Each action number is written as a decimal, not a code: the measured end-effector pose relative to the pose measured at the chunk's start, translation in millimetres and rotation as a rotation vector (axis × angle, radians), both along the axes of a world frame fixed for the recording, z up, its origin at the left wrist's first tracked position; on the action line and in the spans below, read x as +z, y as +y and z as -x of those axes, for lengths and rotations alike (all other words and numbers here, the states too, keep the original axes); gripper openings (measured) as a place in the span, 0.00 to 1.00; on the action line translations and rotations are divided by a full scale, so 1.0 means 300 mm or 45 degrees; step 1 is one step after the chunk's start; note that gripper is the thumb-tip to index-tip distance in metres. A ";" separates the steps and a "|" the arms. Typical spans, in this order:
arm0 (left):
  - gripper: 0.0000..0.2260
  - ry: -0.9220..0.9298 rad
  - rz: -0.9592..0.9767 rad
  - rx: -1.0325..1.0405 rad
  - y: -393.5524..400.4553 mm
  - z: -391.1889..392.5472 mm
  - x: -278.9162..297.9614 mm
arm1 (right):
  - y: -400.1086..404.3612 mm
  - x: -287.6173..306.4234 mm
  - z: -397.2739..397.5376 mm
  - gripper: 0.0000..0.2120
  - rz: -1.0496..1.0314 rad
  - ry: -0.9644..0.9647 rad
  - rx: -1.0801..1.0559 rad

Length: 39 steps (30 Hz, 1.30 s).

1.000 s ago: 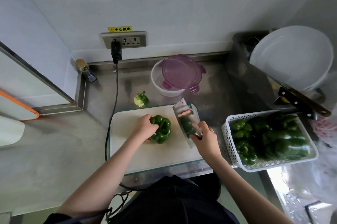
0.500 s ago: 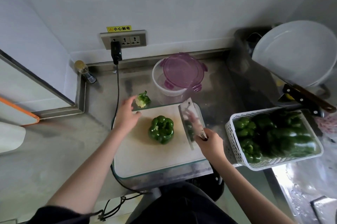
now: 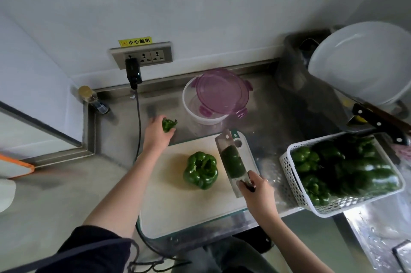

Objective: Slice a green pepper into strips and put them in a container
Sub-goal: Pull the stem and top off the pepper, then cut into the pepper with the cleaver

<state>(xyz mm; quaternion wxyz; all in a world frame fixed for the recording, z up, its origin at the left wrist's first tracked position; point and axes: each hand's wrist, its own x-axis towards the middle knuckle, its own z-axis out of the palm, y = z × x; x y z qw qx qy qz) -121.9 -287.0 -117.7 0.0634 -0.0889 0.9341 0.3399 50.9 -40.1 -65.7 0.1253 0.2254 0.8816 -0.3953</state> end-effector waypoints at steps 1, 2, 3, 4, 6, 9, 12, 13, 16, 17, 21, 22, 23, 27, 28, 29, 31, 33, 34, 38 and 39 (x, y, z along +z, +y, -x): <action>0.22 -0.045 -0.013 -0.036 -0.006 -0.013 -0.001 | -0.006 0.005 -0.001 0.12 0.003 0.013 0.018; 0.23 -0.084 -0.031 -0.086 -0.011 -0.027 -0.003 | -0.011 0.014 0.001 0.09 -0.006 0.020 0.043; 0.25 -0.093 -0.043 -0.130 -0.013 -0.047 0.005 | -0.016 0.022 0.004 0.08 -0.028 0.034 0.072; 0.27 -0.068 -0.048 -0.163 -0.016 -0.069 0.013 | -0.020 0.033 0.008 0.07 -0.057 0.052 0.104; 0.29 0.078 -0.040 -0.158 -0.006 -0.129 0.062 | -0.025 0.064 0.019 0.08 -0.092 0.110 0.157; 0.21 0.190 -0.038 0.003 0.055 -0.260 0.156 | -0.030 0.122 0.037 0.09 -0.084 0.118 0.230; 0.25 -0.336 -0.017 -0.105 0.121 -0.371 0.169 | -0.051 0.164 0.048 0.10 -0.203 0.067 0.372; 0.27 -0.507 -0.077 -0.140 0.136 -0.394 0.162 | -0.063 0.172 0.050 0.11 -0.221 0.047 0.406; 0.24 -0.793 -0.468 0.021 0.161 -0.439 0.159 | -0.102 0.190 0.046 0.11 -0.223 0.024 0.487; 0.23 -0.821 -0.631 0.107 0.166 -0.447 0.153 | -0.112 0.191 0.043 0.11 -0.254 0.036 0.526; 0.18 -0.773 -0.938 0.219 0.167 -0.461 0.129 | -0.137 0.189 0.031 0.12 -0.362 0.035 0.642; 0.16 -0.761 -0.942 0.192 0.166 -0.459 0.133 | -0.137 0.187 0.027 0.12 -0.370 0.035 0.653; 0.15 -0.758 -0.931 0.158 0.165 -0.455 0.135 | -0.133 0.185 0.022 0.12 -0.369 0.046 0.647; 0.14 -0.823 -1.027 0.224 0.176 -0.449 0.168 | -0.082 0.166 0.022 0.11 -0.278 0.055 0.374; 0.15 -0.852 -1.076 0.293 0.181 -0.453 0.170 | -0.068 0.163 0.025 0.10 -0.231 0.040 0.281; 0.17 -0.877 -1.103 0.348 0.188 -0.458 0.170 | -0.058 0.164 0.027 0.10 -0.184 0.019 0.204; 0.21 -0.925 -1.121 0.411 0.206 -0.469 0.161 | -0.052 0.167 0.027 0.10 -0.123 -0.026 0.141; 0.21 -0.964 -1.135 0.456 0.222 -0.473 0.156 | -0.067 0.174 0.026 0.09 -0.078 -0.042 0.159; 0.21 -0.967 -1.125 0.470 0.225 -0.472 0.155 | -0.080 0.177 0.026 0.10 -0.063 -0.043 0.168; 0.20 -0.950 -1.021 0.420 0.229 -0.472 0.158 | -0.105 0.169 0.035 0.09 -0.074 -0.059 0.206; 0.19 -0.942 -1.005 0.407 0.226 -0.472 0.158 | -0.099 0.166 0.036 0.09 -0.089 -0.057 0.219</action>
